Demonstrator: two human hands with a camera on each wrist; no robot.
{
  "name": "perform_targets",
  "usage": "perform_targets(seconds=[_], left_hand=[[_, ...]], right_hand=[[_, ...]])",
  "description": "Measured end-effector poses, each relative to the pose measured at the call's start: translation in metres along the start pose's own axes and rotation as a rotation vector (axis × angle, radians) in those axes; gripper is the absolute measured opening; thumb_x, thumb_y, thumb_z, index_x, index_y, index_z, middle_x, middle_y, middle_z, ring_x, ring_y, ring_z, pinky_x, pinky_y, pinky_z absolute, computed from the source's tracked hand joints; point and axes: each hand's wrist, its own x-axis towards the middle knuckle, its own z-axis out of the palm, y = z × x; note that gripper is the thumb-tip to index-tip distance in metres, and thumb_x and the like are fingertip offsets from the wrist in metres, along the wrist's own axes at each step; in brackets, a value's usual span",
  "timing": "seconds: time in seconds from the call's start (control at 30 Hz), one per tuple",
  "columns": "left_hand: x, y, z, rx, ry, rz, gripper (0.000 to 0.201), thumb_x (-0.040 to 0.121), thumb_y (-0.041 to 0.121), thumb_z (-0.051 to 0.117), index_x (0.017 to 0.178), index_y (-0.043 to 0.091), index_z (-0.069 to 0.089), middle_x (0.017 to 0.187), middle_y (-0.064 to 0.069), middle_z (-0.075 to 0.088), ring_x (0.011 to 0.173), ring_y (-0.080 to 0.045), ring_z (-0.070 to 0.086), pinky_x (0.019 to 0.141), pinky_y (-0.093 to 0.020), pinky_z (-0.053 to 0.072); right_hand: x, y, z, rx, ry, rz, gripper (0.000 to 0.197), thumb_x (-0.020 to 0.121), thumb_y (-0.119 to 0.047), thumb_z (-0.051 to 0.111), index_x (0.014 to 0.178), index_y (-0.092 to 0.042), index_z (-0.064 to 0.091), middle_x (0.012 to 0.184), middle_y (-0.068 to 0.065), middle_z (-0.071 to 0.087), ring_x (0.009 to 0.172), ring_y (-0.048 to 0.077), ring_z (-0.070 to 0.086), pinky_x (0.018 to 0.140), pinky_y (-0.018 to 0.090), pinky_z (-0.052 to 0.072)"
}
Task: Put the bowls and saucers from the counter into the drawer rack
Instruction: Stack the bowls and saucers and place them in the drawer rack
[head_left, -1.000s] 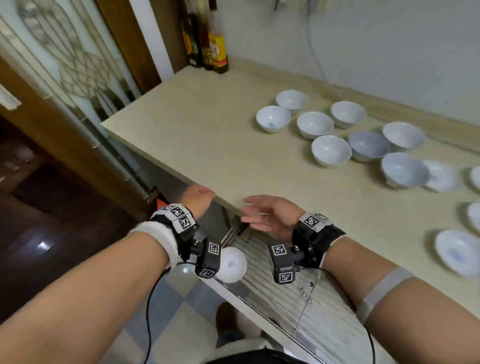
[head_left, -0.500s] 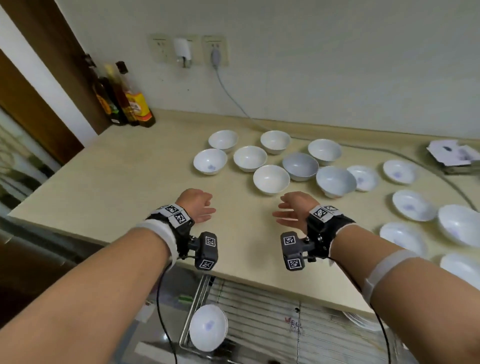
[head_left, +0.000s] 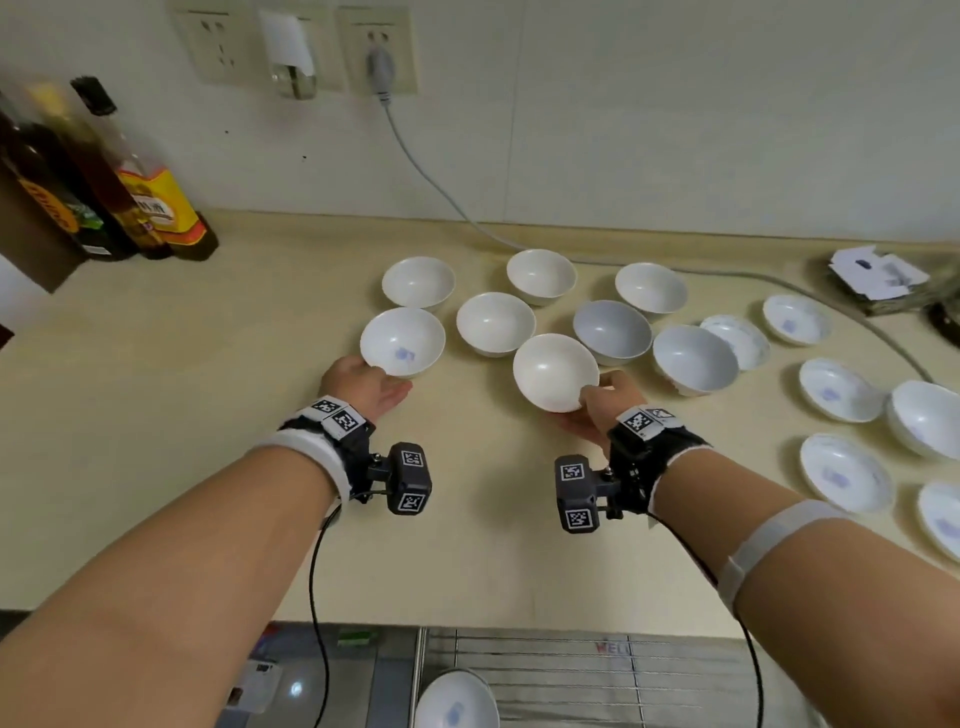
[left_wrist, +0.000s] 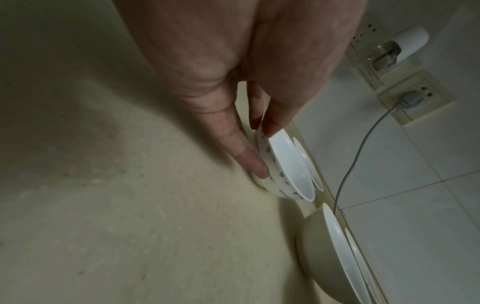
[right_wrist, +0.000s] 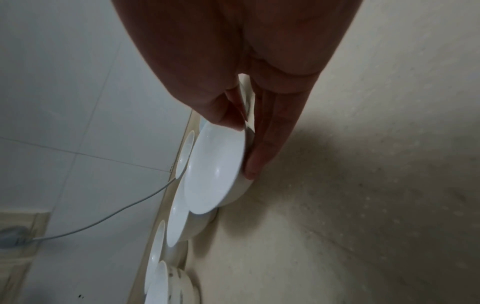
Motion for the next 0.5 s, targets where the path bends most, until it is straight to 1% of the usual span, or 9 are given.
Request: perform_targets(seconds=[0.07,0.1,0.13,0.17,0.2,0.27,0.37,0.43,0.5], left_hand=[[0.005,0.006,-0.001,-0.003,-0.016,-0.019,0.040,0.090,-0.010,0.043,0.126,-0.001,0.055,0.117,-0.029,0.064,0.085,-0.037,0.071,0.074,-0.042,0.059],[0.008,0.009,-0.001,0.007,-0.030,-0.027,0.037,0.090,-0.008,0.043,0.125,-0.001,0.054,0.119,-0.031,0.064,0.084,-0.038,0.071,0.072,-0.043,0.059],[0.007,0.013,0.001,0.027,-0.042,-0.033,0.035,0.091,-0.006,0.043,0.124,0.000,0.053,0.121,-0.031,0.062,0.083,-0.038,0.071,0.069,-0.042,0.059],[0.009,0.016,0.003,0.035,-0.053,-0.033,0.035,0.092,-0.006,0.044,0.125,0.000,0.053,0.123,-0.030,0.061,0.083,-0.039,0.071,0.067,-0.042,0.059],[0.010,0.018,0.005,0.039,-0.055,-0.034,0.037,0.093,-0.007,0.045,0.129,0.000,0.052,0.125,-0.030,0.059,0.085,-0.041,0.070,0.069,-0.042,0.059],[0.015,0.020,0.007,0.055,-0.052,-0.034,0.043,0.091,-0.013,0.044,0.132,-0.001,0.051,0.126,-0.028,0.056,0.090,-0.044,0.068,0.074,-0.043,0.059],[0.020,0.020,0.006,0.061,-0.049,-0.036,0.042,0.087,-0.018,0.044,0.122,0.003,0.054,0.124,-0.026,0.054,0.085,-0.044,0.068,0.075,-0.046,0.060],[0.020,0.026,0.002,0.048,-0.066,-0.021,0.040,0.086,-0.017,0.046,0.121,0.001,0.056,0.121,-0.027,0.056,0.086,-0.045,0.070,0.071,-0.047,0.062],[0.023,0.038,0.000,0.015,-0.090,0.026,0.041,0.087,-0.015,0.049,0.124,0.000,0.056,0.119,-0.029,0.059,0.087,-0.045,0.071,0.063,-0.042,0.064]], right_hand=[[-0.004,-0.003,0.002,0.051,0.013,-0.013,0.036,0.086,0.002,0.047,0.118,-0.012,0.050,0.120,0.024,0.054,0.086,0.043,0.070,0.063,0.041,0.062],[-0.007,-0.007,0.004,0.072,0.007,-0.017,0.037,0.086,0.002,0.047,0.121,-0.012,0.051,0.121,0.023,0.053,0.088,0.044,0.069,0.058,0.037,0.061],[-0.009,-0.013,0.007,0.082,-0.006,-0.026,0.039,0.087,0.002,0.046,0.122,-0.012,0.051,0.122,0.023,0.052,0.089,0.044,0.069,0.055,0.035,0.060],[-0.010,-0.019,0.010,0.082,-0.025,-0.042,0.040,0.087,0.002,0.046,0.124,-0.012,0.051,0.123,0.022,0.052,0.089,0.043,0.070,0.055,0.034,0.060],[-0.010,-0.026,0.015,0.070,-0.043,-0.060,0.040,0.087,0.002,0.045,0.124,-0.013,0.051,0.124,0.022,0.053,0.086,0.041,0.071,0.058,0.034,0.060],[-0.009,-0.039,0.026,0.056,-0.056,-0.085,0.038,0.088,0.001,0.046,0.124,-0.013,0.051,0.122,0.023,0.055,0.082,0.039,0.073,0.060,0.035,0.061],[-0.002,-0.053,0.044,0.060,-0.042,-0.097,0.037,0.089,0.002,0.047,0.122,-0.013,0.052,0.118,0.024,0.058,0.079,0.040,0.073,0.060,0.035,0.061],[0.003,-0.060,0.056,0.047,-0.041,-0.096,0.037,0.088,0.004,0.046,0.121,-0.012,0.052,0.119,0.024,0.059,0.080,0.041,0.073,0.064,0.038,0.062],[0.009,-0.063,0.065,0.015,-0.044,-0.097,0.037,0.088,0.005,0.045,0.122,-0.009,0.052,0.123,0.025,0.058,0.081,0.042,0.073,0.061,0.038,0.063]])
